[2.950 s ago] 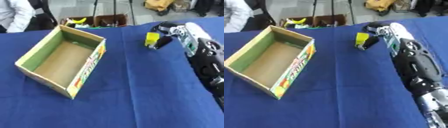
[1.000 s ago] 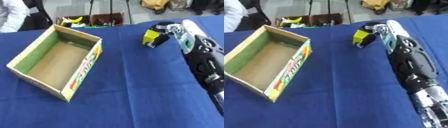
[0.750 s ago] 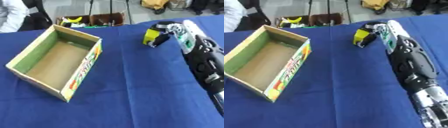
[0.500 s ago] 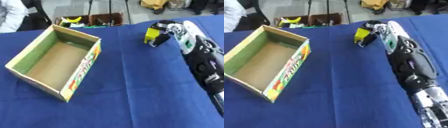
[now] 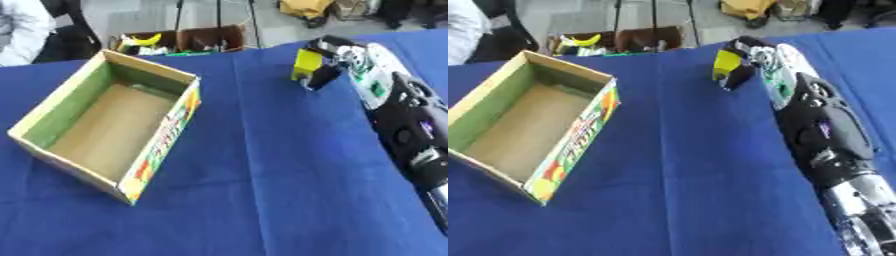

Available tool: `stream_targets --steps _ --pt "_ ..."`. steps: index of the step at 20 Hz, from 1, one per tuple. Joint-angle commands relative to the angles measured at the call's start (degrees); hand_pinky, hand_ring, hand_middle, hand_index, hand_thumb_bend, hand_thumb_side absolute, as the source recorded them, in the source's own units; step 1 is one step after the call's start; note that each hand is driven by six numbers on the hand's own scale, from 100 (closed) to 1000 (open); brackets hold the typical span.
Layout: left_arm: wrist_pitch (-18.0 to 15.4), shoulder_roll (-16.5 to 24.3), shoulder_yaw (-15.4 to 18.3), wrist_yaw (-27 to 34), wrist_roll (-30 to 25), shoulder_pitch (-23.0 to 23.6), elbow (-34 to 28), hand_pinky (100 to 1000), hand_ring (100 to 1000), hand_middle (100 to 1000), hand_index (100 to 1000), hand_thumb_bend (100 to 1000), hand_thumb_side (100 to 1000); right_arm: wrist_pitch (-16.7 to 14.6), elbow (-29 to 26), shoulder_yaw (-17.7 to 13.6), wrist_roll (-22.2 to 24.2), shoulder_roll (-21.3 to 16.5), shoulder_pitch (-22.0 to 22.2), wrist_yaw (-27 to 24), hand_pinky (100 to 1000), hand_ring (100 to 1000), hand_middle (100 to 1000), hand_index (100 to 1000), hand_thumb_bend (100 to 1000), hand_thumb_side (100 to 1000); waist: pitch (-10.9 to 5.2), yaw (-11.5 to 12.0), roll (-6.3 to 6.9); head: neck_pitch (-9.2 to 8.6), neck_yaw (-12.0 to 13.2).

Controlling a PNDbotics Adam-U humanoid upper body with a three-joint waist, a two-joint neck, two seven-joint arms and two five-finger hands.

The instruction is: Pick up objects on the table and place them in the box.

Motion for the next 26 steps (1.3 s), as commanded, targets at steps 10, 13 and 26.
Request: stream_targets --steps 10,13,26 --pt "0.36 0.81 0.03 -0.05 -0.04 -0.45 -1.14 402 592 616 891 100 972 1.13 -8.23 1.65 -2.81 -1.79 -3.15 -6.79 563 883 605 626 100 154 -2.44 -0.46 -0.63 0.09 0.87" --pt "0.44 1.03 0.01 0.13 -0.04 -0.47 -1.14 403 592 616 891 100 972 1.51 -9.89 2.78 -2.47 -1.51 -3.26 -8.05 562 879 603 614 100 153 -2.87 -0.41 -0.76 0.14 0.94" --pt "0.80 2.17 -0.24 1.38 -0.17 -0.66 -1.14 404 593 617 891 100 971 6.61 -17.75 7.70 -1.36 5.05 -4.60 -12.16 559 871 596 599 100 144 -5.08 1.09 -1.84 0.26 0.20"
